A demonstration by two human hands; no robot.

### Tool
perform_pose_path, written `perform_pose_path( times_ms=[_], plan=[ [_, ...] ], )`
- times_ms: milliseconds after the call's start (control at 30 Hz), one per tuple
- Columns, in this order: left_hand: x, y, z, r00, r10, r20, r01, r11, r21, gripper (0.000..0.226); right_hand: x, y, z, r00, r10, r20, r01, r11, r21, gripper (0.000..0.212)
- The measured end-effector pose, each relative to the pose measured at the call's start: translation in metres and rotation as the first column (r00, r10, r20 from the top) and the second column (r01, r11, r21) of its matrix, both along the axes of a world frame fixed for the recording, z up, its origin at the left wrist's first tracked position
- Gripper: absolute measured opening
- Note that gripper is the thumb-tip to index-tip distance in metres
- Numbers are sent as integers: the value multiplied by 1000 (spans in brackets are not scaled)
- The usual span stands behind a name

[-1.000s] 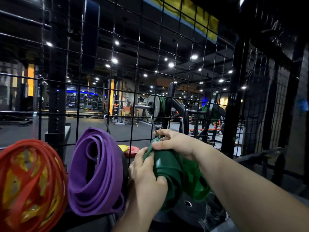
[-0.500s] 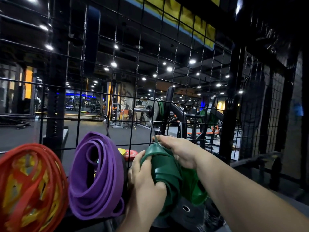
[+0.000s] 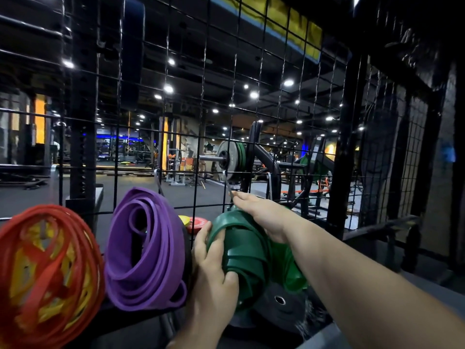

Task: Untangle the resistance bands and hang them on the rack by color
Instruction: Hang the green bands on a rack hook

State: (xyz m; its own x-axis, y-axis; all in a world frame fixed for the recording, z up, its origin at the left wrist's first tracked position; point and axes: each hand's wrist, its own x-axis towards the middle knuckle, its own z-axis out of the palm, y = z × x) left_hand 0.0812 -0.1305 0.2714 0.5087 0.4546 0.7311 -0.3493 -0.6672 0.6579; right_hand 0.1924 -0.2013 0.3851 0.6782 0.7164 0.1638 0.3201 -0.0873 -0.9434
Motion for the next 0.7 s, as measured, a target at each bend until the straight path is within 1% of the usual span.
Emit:
perform_pose_path(
  times_ms=[67, 133, 233, 367, 433, 567, 633, 700],
  plan=[
    [1, 2, -5, 1000, 24, 2, -24, 1000, -3, 75, -1, 2, -3, 997, -15, 77, 16, 1000, -10, 46],
    [2, 3, 0, 999, 36, -9, -37, 998, -55, 73, -4, 3, -6, 993, -40, 112, 39, 999, 7, 44],
    [-1, -1, 19, 999, 24, -27, -27, 995, -94, 72, -6, 5, -4, 996, -74, 49, 71, 996, 58, 40],
    [-4, -5, 22, 994, 45, -97, -48, 998, -28, 68, -7, 2, 0, 990, -107, -94, 116, 989, 90, 36],
    [-4, -4, 16, 995, 49, -84, -52, 998, -40, 69, -7, 3, -2, 991, -90, -95, 99, 991, 95, 34],
    [-7, -4, 16, 997, 31, -64, -36, 995, -88, 75, -7, 6, -2, 998, -64, 0, 64, 997, 53, 32],
    [-9, -7, 21, 998, 22, -56, -27, 996, -90, 74, -9, 8, 3, 998, -69, 10, 68, 997, 31, 23],
    [-9, -10, 27, 999, 42, -24, -44, 997, -66, 75, -10, 8, 9, 998, -60, -13, 61, 998, 29, 16]
  ],
)
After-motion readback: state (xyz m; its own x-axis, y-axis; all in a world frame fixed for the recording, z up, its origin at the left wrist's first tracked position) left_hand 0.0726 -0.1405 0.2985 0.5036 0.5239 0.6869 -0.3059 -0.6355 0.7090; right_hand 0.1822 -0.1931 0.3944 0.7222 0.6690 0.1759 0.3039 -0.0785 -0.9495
